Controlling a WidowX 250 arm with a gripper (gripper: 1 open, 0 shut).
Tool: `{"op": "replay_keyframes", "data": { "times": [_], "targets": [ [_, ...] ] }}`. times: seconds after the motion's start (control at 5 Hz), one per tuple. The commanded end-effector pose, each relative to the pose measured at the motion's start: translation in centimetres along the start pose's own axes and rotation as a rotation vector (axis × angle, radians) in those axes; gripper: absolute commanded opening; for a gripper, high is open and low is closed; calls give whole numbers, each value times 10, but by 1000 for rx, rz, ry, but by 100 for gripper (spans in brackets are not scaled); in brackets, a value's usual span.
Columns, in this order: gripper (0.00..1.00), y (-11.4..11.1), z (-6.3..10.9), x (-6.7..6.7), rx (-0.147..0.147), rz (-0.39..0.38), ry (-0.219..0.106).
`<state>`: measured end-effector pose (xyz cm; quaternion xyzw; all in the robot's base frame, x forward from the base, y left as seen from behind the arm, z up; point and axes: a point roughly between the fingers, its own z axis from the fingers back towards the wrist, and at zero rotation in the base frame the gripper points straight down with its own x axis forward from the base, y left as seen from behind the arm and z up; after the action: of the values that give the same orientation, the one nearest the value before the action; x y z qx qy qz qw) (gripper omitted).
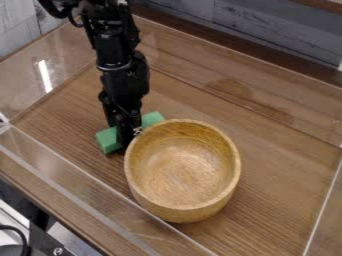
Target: Put the green block in the brown bowl
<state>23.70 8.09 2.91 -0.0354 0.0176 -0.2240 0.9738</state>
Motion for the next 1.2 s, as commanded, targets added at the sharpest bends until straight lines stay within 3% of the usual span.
{"op": "replay_keyframes", "data": {
  "times": [0.0,1.0],
  "targets": [
    [0,7,17,9,47,-12,-41],
    [0,9,23,16,67,-41,-41]
  ]
}}
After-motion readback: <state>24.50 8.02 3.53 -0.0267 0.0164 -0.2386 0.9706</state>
